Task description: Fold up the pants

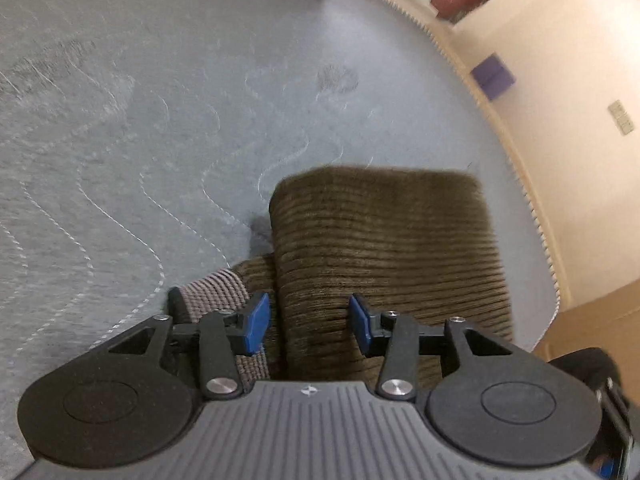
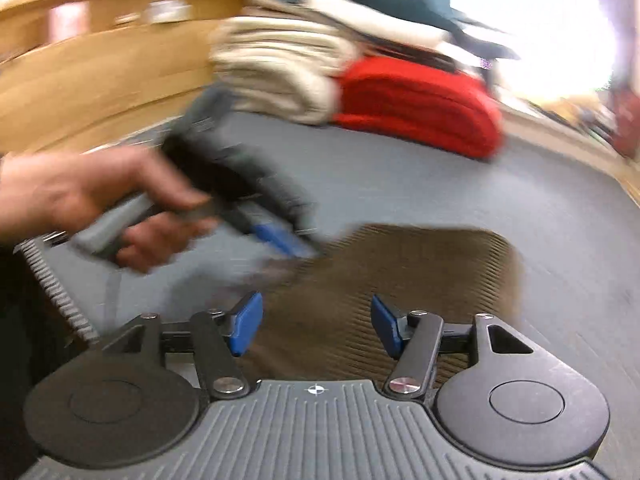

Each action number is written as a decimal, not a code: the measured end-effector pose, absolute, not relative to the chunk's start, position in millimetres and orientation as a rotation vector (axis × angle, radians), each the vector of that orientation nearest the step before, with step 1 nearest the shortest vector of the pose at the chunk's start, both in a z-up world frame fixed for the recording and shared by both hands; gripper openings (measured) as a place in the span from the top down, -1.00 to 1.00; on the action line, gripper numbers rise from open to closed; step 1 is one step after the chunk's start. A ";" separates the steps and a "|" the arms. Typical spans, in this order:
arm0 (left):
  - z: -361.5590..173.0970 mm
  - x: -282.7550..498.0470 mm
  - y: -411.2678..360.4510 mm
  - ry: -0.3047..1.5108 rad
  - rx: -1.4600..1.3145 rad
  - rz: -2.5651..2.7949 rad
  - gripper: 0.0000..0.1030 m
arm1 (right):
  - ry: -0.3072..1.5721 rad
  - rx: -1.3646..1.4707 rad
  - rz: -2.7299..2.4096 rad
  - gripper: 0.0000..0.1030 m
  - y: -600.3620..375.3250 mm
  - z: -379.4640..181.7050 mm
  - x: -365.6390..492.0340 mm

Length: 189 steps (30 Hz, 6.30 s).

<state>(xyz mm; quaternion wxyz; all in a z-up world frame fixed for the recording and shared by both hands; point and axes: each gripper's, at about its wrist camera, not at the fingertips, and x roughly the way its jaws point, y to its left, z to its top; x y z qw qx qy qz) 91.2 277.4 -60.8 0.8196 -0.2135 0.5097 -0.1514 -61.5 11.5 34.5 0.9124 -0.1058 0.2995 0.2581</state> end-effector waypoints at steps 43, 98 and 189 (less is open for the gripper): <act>-64.9 68.4 294.1 1.181 -0.408 -0.175 -0.81 | 1.168 0.559 0.461 -0.81 -95.4 -70.6 131.1; -67.2 184.1 158.1 1.117 -0.158 -0.258 -0.03 | 1.033 -0.026 0.422 -0.01 -200.7 -28.7 205.8; -6.2 61.0 74.7 0.796 -0.102 0.093 -0.99 | 0.695 -0.042 0.124 -0.98 -186.6 18.2 90.6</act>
